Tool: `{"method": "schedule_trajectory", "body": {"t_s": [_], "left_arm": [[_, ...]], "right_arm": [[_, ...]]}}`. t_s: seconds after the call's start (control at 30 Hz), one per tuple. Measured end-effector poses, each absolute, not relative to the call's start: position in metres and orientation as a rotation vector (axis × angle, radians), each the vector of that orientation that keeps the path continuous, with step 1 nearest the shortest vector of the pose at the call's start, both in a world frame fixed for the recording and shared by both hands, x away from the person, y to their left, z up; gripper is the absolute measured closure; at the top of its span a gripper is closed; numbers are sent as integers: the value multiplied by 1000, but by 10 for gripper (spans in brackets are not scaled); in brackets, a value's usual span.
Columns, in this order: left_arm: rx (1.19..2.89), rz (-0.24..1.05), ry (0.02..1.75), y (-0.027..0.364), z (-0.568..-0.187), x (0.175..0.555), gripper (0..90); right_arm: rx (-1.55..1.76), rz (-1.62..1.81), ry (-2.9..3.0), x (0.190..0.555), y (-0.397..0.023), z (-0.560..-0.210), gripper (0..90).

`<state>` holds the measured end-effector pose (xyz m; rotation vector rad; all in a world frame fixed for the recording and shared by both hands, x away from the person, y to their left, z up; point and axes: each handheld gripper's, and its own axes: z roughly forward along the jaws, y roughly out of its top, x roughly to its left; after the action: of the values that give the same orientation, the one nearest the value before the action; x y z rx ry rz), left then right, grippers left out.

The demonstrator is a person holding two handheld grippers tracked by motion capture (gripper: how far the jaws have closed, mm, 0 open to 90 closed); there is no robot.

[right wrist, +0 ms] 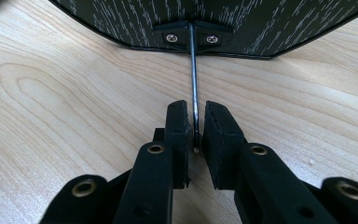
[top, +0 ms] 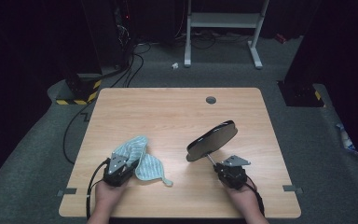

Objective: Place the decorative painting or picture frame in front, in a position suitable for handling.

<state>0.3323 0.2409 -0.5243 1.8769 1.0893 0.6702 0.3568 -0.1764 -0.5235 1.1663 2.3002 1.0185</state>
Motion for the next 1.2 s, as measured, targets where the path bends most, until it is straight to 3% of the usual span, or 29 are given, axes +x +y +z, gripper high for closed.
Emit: {"method": "schedule_trajectory", "body": {"t_s": [0.2, 0.43, 0.8, 1.2], "left_arm": [[1806, 630, 1070, 240, -515, 327, 775], [1752, 601, 950, 224, -487, 313, 778], [1639, 575, 672, 176, -413, 283, 777], [1510, 637, 487, 105, -330, 314, 779]], "right_arm": [[1161, 1037, 2316, 359, -181, -524, 865], [1146, 1030, 2321, 358, -180, -524, 878], [1132, 1015, 2317, 357, -179, -524, 879], [1119, 1004, 2316, 356, -178, -524, 877]]}}
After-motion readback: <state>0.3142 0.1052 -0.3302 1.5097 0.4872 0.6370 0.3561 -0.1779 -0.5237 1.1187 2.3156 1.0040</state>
